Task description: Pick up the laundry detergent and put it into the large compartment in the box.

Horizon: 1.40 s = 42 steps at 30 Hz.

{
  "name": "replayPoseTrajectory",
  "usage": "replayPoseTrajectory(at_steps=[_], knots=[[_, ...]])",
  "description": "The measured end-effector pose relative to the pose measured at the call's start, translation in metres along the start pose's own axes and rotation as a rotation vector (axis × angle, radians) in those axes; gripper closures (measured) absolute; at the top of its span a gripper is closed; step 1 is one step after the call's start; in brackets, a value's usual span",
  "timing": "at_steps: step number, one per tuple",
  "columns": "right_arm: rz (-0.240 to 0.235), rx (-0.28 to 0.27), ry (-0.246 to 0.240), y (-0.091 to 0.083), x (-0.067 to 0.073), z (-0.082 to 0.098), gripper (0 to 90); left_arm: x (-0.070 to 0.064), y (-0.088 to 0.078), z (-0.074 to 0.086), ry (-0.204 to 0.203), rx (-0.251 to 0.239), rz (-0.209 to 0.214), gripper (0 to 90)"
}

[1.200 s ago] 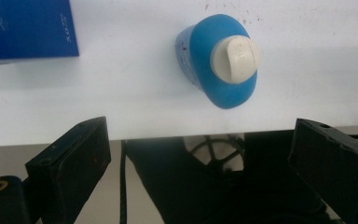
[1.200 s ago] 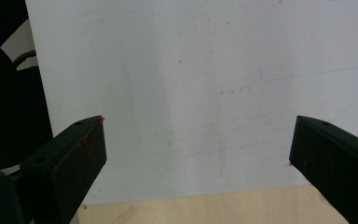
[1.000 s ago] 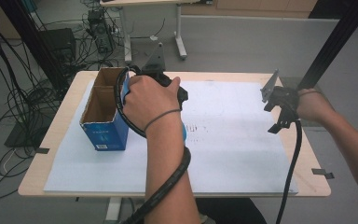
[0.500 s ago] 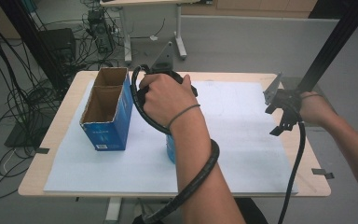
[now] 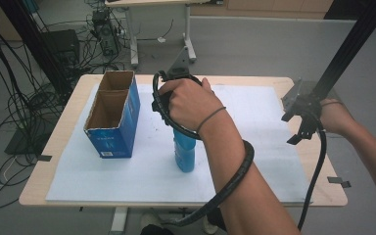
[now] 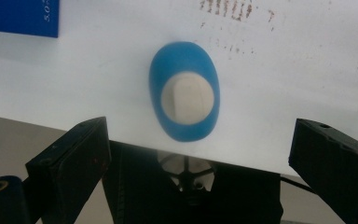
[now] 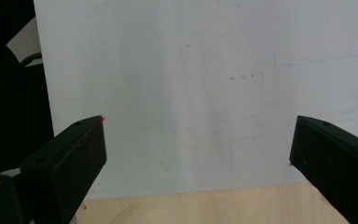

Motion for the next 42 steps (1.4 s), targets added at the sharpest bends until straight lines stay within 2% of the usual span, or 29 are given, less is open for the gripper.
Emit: replayPoseTrajectory(at_steps=[5,13,16,19,22,27,32,42], knots=[[-0.004,-0.015,0.002,0.001,0.000,0.006,3.7,-0.002,0.003,-0.002,-0.012,-0.006,0.018,5.8],[-0.014,-0.022,0.000,0.005,-0.001,0.013,3.7,-0.003,0.011,-0.004,-0.026,-0.011,0.010,5.8],[-0.016,-0.018,0.000,0.006,-0.001,0.014,3.7,-0.005,0.015,-0.006,-0.030,-0.012,-0.014,5.8],[-0.016,-0.016,0.002,0.008,-0.002,0.015,3.7,-0.005,0.019,-0.007,-0.026,-0.012,-0.014,5.8],[-0.019,-0.015,0.005,0.009,-0.002,0.015,3.7,-0.008,0.025,-0.008,-0.027,-0.006,-0.035,5.8],[-0.019,-0.013,0.004,0.011,-0.002,0.015,3.7,-0.004,0.038,-0.009,-0.036,-0.002,-0.027,5.9],[-0.022,-0.015,-0.002,0.012,-0.001,0.015,3.7,0.001,0.054,-0.011,-0.038,0.029,-0.024,6.1],[-0.026,-0.012,-0.005,0.014,-0.002,0.014,3.7,0.009,0.064,-0.012,-0.045,0.015,-0.022,5.3]])
Point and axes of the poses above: each handheld gripper's, and its own axes: y roughly forward along the jaws, z roughly out of its underside, x roughly to its left, the point moved 7 cm from there along y, roughly forward along the jaws, and after that the axes turned 8 degrees about z, right-handed, at the moved point
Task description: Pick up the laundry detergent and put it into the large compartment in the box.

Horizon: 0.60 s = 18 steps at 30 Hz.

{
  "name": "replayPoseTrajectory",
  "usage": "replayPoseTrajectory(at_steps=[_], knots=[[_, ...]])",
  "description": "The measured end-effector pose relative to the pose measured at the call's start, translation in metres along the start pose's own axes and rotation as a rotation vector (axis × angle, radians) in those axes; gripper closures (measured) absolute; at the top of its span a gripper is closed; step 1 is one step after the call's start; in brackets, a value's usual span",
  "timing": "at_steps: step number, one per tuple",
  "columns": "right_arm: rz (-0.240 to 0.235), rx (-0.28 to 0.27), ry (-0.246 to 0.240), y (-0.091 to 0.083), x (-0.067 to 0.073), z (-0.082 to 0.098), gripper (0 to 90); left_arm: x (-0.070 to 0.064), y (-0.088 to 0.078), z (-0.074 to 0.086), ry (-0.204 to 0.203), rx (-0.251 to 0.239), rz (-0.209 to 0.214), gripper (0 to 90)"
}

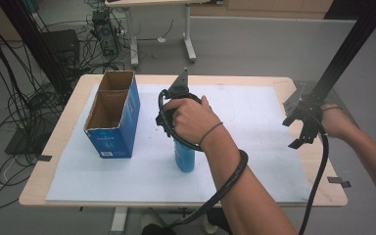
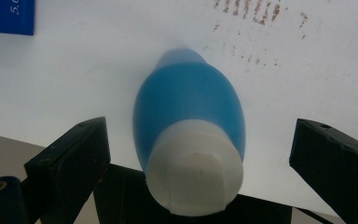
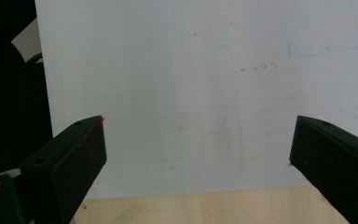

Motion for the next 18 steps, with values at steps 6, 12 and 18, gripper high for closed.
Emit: replayPoseTrajectory(at_steps=[6,12,18], knots=[[0.001,-0.003,-0.006,0.0000,0.0018,-0.0015,3.7,0.0028,0.0024,0.0008,-0.006,-0.010,0.003,5.9],[0.000,0.000,-0.013,0.0014,0.0037,-0.0039,3.7,0.0062,0.0065,0.0002,-0.006,-0.005,0.002,6.1],[0.001,-0.003,-0.011,0.0028,0.0036,-0.0023,3.8,0.0089,0.0102,-0.0005,-0.007,0.002,0.011,6.2]])
Point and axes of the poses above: each handheld gripper's, and its own axes: y roughly forward along the jaws, z roughly out of its underside, x roughly to its left, the point moved 7 cm from there along y, roughly forward along the jaws, and after that the axes turned 8 degrees about z, right-handed, at the moved point
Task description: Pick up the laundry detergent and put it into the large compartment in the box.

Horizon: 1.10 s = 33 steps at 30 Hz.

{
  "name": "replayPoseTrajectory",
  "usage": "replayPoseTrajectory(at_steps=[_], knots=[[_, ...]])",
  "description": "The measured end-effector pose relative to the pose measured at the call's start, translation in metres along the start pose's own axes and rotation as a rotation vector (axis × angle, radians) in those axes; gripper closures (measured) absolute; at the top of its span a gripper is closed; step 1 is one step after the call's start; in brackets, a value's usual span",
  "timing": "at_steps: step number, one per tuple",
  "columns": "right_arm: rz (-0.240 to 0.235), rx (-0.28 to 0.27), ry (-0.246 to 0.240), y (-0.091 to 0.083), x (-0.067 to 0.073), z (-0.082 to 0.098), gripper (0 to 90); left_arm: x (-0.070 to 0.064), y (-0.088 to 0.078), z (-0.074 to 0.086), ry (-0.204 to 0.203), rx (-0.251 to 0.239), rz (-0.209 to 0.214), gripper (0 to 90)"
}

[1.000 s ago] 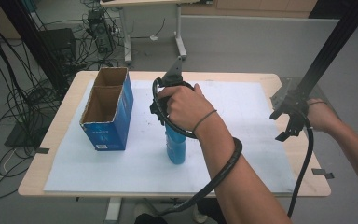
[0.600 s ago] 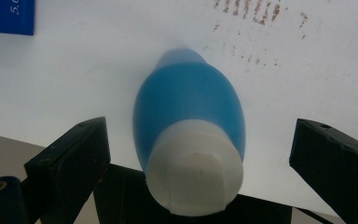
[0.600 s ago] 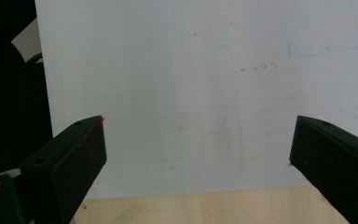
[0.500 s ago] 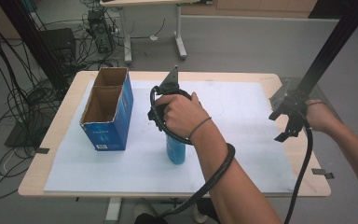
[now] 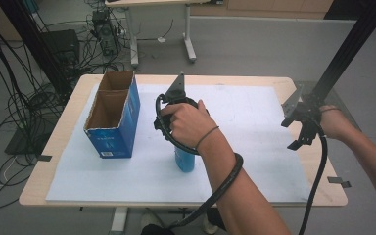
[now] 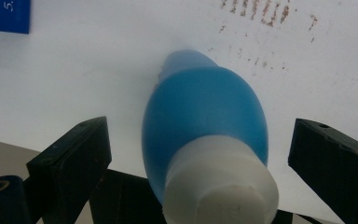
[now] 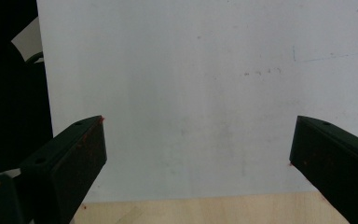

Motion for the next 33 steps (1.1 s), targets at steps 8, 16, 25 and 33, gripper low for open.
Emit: replayPoseTrajectory(at_steps=[8,16,25,33], knots=[[0.004,0.000,0.007,-0.0009,-0.0008,0.0023,3.7,-0.0038,0.0002,0.0005,0.005,-0.001,-0.004,6.2],[0.002,0.001,0.005,-0.0003,-0.0009,0.0036,3.7,-0.0022,-0.0017,0.0013,0.002,-0.004,0.008,6.2],[0.006,-0.002,0.005,-0.0017,0.0010,0.0034,3.7,-0.0021,-0.0032,0.0020,0.004,-0.009,0.014,6.2],[0.012,-0.001,0.002,-0.0045,0.0015,0.0023,3.7,-0.0030,-0.0048,0.0029,0.011,-0.012,0.017,6.2]])
Point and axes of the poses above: each handheld gripper's, and its own axes: y roughly forward along the jaws, z roughly out of its underside, x roughly to its left, the point moved 7 cm from there along y, roughly forward along the jaws, and after that the axes turned 8 degrees about z, right-handed, at the moved point
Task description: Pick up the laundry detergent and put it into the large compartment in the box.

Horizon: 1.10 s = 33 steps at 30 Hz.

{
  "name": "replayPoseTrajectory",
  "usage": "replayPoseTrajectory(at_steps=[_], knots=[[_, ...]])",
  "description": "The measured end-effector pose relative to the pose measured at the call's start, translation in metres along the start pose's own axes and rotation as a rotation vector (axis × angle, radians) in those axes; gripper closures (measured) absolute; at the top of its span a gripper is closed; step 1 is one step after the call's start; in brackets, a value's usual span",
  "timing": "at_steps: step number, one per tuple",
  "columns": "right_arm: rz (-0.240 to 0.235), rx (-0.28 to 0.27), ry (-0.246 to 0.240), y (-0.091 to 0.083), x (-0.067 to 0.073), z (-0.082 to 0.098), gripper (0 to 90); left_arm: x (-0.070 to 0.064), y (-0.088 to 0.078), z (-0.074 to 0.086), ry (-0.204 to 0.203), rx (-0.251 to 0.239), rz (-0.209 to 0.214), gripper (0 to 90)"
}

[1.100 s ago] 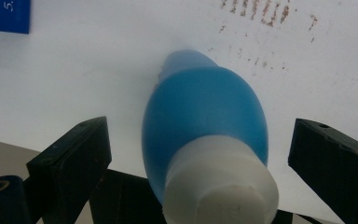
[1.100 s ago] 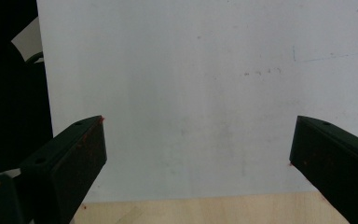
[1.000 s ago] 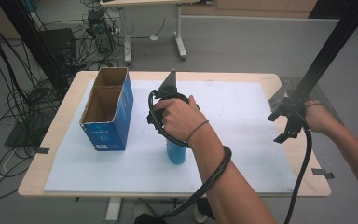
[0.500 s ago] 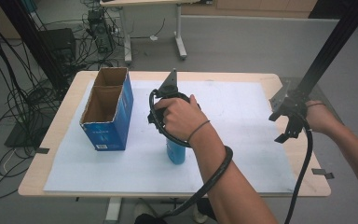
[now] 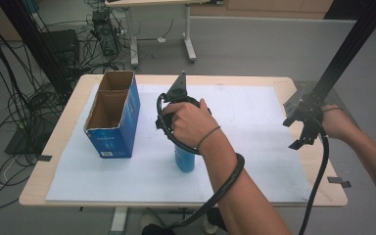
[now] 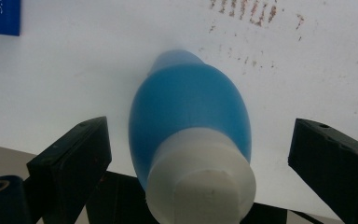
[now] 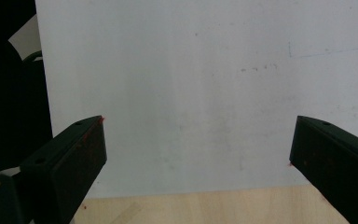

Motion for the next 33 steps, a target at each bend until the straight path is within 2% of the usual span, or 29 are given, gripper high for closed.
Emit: replayPoseTrajectory(at_steps=[5,7,9,33], knots=[[0.006,0.009,-0.003,-0.0021,0.0014,-0.0007,3.7,-0.0002,-0.0022,0.0005,0.002,-0.006,0.005,6.2],[0.006,0.004,0.000,-0.0034,0.0011,0.0002,3.7,-0.0017,-0.0028,0.0003,0.006,0.000,-0.015,6.2],[0.008,0.007,0.000,-0.0039,0.0013,0.0004,3.7,-0.0001,-0.0032,0.0007,0.003,-0.002,-0.003,6.2],[0.001,0.004,0.009,-0.0022,-0.0001,0.0012,3.7,0.0007,-0.0005,0.0008,0.005,-0.004,0.004,6.3]])
Point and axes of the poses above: each handheld gripper's, and its own axes: y roughly forward along the jaws, z roughly out of its underside, x roughly to its left, the point moved 7 cm from there along y, roughly forward along the jaws, and after that the axes turned 8 degrees about z, right-handed, at the moved point
